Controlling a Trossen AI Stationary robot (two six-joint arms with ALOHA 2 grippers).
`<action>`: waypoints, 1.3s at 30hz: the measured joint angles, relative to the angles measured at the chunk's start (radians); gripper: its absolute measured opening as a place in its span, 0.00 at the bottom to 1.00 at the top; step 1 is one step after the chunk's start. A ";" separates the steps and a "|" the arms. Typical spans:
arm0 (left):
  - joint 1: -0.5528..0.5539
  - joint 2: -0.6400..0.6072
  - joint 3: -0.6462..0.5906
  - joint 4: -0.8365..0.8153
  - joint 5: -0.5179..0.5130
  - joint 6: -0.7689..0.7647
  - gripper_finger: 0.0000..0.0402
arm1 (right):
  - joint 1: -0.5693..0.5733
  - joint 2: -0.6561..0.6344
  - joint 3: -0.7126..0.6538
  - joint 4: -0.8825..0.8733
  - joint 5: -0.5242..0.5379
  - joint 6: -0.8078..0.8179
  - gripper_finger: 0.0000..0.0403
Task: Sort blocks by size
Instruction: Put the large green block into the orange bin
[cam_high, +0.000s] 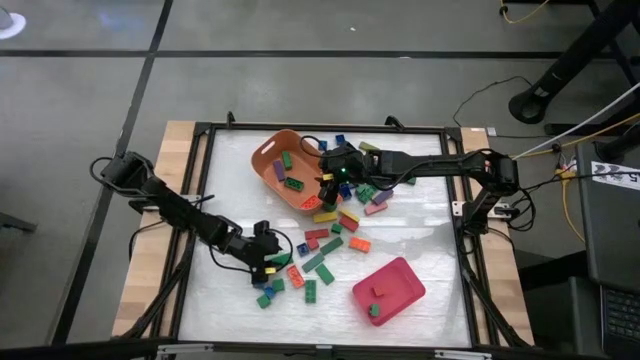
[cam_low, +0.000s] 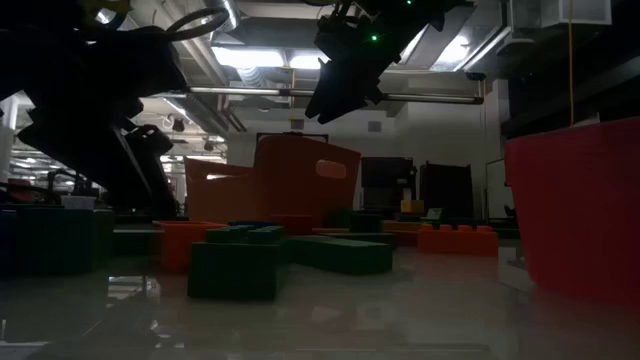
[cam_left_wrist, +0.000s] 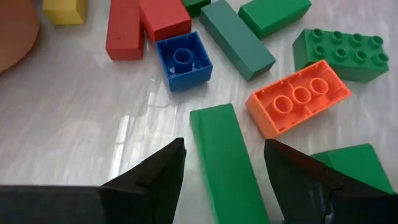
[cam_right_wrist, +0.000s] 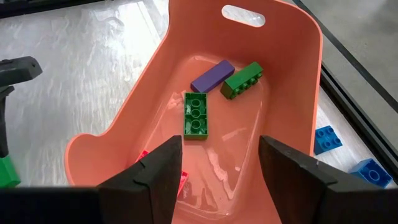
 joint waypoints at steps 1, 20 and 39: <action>0.000 0.000 0.000 0.000 0.000 -0.009 0.52 | 0.000 0.000 0.000 0.000 0.000 0.000 0.52; 0.010 0.019 0.000 0.001 0.038 -0.018 0.52 | 0.000 0.000 0.000 0.000 0.000 0.000 0.52; 0.040 0.126 0.003 0.058 0.049 -0.002 0.37 | 0.000 0.000 0.000 0.000 0.000 0.000 0.52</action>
